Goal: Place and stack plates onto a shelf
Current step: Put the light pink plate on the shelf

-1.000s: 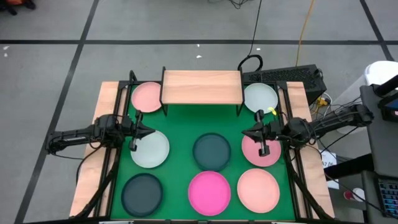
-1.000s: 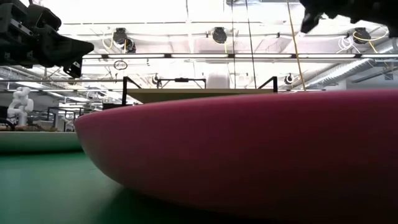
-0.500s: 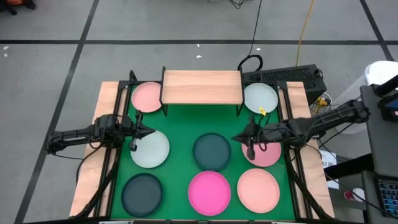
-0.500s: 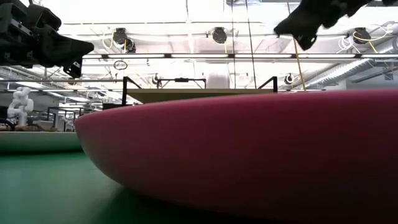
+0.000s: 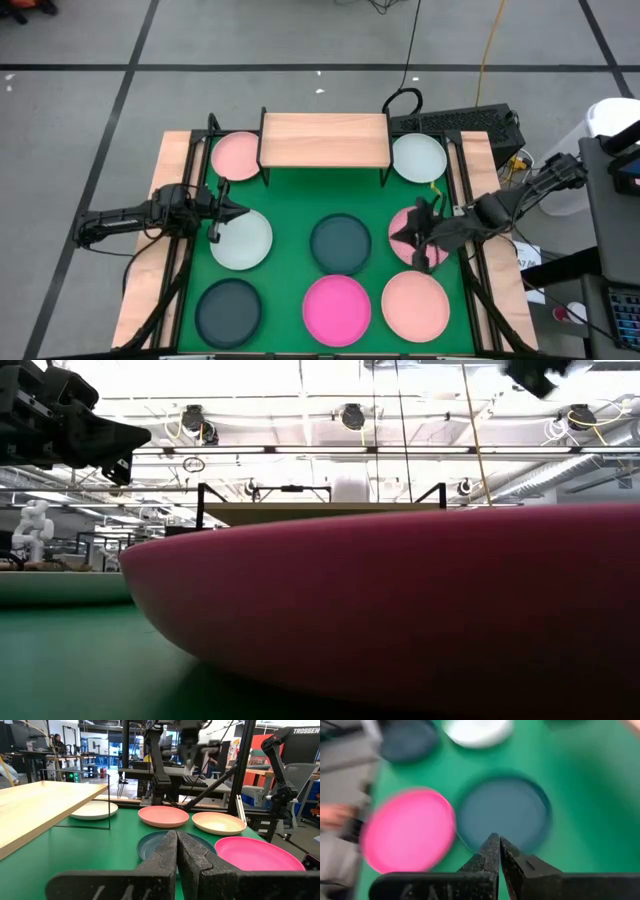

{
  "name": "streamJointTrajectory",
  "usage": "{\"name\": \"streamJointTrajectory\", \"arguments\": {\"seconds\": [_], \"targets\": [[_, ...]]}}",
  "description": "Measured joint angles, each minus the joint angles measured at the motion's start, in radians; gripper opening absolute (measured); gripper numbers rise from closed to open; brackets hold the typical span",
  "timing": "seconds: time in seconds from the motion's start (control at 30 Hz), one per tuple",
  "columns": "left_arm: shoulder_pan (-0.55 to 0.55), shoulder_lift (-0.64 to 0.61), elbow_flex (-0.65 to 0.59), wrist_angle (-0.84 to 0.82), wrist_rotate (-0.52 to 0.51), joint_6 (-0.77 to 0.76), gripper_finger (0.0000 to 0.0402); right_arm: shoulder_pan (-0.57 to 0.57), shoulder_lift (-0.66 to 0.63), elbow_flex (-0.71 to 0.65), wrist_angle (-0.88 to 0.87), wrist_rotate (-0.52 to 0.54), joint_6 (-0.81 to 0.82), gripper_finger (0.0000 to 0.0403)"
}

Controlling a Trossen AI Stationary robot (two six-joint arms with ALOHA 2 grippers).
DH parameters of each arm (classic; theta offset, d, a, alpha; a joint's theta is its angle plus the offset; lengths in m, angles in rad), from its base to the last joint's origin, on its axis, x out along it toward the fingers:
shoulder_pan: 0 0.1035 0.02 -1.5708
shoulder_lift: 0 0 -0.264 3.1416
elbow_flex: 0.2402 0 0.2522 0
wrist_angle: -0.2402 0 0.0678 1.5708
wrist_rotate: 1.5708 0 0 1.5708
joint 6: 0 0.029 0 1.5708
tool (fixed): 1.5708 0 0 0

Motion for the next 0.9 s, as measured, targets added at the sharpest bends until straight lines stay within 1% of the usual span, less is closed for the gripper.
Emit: {"name": "streamJointTrajectory", "arguments": {"seconds": [0.1, 0.17, 0.23, 0.27, 0.37, 0.47, 0.6, 0.77, 0.9], "targets": [[0.000, 0.000, 0.000, 0.000, 0.000, 0.000, 0.0008, 0.000, 0.040, -0.025, -0.160, -0.025, 0.140, 0.0000], [0.000, 0.000, 0.000, 0.000, 0.000, 0.000, 0.0008, 0.000, 0.063, -0.069, -0.167, -0.033, 0.174, 0.0000], [0.000, 0.000, 0.000, 0.000, 0.000, 0.000, 0.0008, 0.003, 0.073, -0.127, -0.114, -0.051, 0.180, 0.0000], [0.000, 0.000, 0.000, 0.000, 0.000, 0.000, 0.0008, 0.004, 0.075, -0.159, -0.076, -0.076, 0.180, 0.0000], [0.000, 0.000, 0.000, 0.000, 0.000, 0.000, 0.0008, 0.002, 0.080, -0.252, 0.066, -0.139, 0.181, 0.0000], [0.000, 0.000, 0.000, 0.000, 0.000, 0.000, 0.0008, 0.006, 0.079, -0.327, 0.191, -0.173, 0.183, 0.0003], [0.000, 0.000, 0.000, 0.000, 0.000, 0.000, 0.0008, 0.015, 0.079, -0.386, 0.260, -0.180, 0.205, 0.0030], [0.000, 0.000, 0.000, 0.000, 0.000, 0.000, 0.0008, 0.015, 0.079, -0.420, 0.265, -0.169, 0.210, 0.0083], [0.000, 0.000, 0.000, 0.000, 0.000, 0.000, 0.0008, 0.015, 0.079, -0.449, 0.286, -0.168, 0.212, 0.0109]]}}
